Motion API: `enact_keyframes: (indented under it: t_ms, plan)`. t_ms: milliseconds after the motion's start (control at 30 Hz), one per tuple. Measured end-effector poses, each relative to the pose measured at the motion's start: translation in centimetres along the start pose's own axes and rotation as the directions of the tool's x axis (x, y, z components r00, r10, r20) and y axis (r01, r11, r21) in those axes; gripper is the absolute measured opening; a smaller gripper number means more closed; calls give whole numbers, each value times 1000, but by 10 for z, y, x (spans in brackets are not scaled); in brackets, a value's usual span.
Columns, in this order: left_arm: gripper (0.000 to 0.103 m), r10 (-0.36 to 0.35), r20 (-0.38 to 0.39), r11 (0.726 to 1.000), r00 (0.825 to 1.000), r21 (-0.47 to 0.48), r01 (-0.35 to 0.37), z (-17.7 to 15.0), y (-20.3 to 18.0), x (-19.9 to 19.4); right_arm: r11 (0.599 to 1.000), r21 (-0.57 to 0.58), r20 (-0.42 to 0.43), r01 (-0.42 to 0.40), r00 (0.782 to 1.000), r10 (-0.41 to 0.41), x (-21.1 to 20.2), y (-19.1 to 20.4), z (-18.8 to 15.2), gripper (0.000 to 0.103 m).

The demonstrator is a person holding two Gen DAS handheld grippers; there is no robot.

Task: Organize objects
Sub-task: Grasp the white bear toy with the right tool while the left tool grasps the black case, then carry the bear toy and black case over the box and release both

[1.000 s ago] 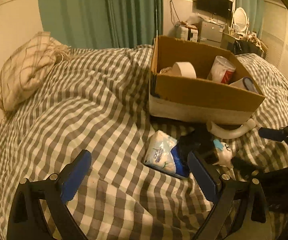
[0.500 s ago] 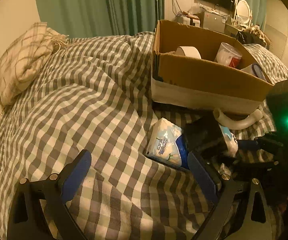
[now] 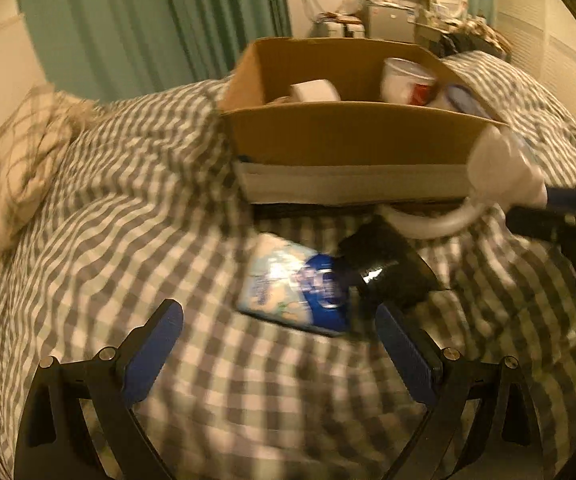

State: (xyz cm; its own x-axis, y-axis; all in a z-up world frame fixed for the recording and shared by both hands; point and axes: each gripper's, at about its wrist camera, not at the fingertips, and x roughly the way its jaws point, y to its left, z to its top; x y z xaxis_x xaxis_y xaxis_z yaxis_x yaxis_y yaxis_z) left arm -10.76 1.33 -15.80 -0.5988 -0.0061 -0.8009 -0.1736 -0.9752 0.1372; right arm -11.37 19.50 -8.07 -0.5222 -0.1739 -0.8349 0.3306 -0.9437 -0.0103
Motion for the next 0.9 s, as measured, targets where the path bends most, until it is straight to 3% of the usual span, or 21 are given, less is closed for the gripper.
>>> enact_keyframes:
  t_ms: [267, 533, 600, 667, 700, 900]
  plan:
    - [99, -110, -32, 993, 993, 38, 112, 12, -49, 20, 999, 32, 39, 36, 999, -37, -11, -13, 10, 38]
    - [99, -100, -60, 994, 993, 28, 102, 23, -63, 56, 999, 50, 25, 17, 1000, -18, -1, -16, 11, 38]
    - [99, -91, -55, 993, 994, 63, 95, 24, -71, 60, 999, 52, 20, 13, 1000, -14, 1, -16, 11, 38]
    - [93, -90, -66, 990, 994, 100, 96, 23, -78, 64, 998, 55, 13, 13, 1000, -13, 4, -16, 10, 38]
    - [82, -92, -67, 989, 993, 106, 99, 22, -79, 64, 998, 56, 11, 14, 1000, -15, 4, -17, 10, 38]
    - [78, -171, -40, 984, 984, 42, 173, 18, -62, 43, 998, 48, 16, 35, 999, -35, 0, -14, 8, 38]
